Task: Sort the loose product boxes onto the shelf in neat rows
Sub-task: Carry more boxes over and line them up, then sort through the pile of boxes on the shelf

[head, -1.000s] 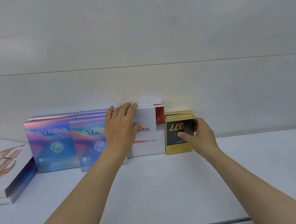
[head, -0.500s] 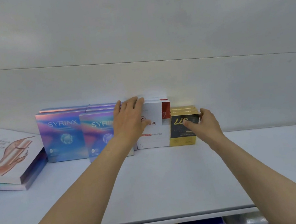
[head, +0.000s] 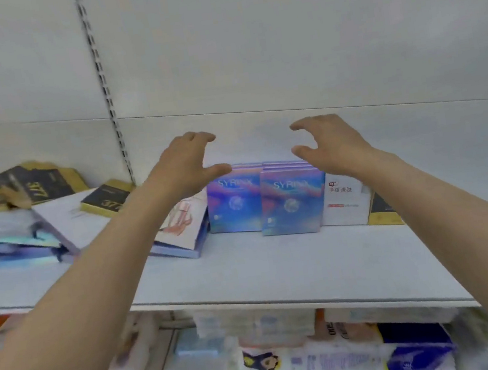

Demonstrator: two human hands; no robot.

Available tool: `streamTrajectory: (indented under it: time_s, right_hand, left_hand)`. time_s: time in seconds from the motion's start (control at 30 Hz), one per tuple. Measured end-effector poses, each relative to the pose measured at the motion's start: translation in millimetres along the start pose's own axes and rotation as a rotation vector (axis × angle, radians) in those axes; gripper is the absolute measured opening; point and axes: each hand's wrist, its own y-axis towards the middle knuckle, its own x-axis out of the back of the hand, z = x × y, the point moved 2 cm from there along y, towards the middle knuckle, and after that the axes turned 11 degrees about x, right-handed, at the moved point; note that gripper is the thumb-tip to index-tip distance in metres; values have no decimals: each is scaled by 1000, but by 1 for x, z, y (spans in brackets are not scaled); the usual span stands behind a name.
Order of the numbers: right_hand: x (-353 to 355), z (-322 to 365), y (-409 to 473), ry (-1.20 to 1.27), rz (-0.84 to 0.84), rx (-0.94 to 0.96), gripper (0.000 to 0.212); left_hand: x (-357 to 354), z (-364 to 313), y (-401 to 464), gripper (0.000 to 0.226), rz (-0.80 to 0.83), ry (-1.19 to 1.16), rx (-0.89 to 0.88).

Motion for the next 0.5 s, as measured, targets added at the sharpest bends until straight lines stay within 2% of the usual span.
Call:
streamTrajectory:
  time_s: [0.27,0.5]
  right_hand:
    - [-42,226,14,93,-15,355,53]
    - [-86,375,38,246,36,507,55]
  left_hand:
    - [122,154,-124,71,-87,150,107]
    - [172,265,-193,63,-115,122,236]
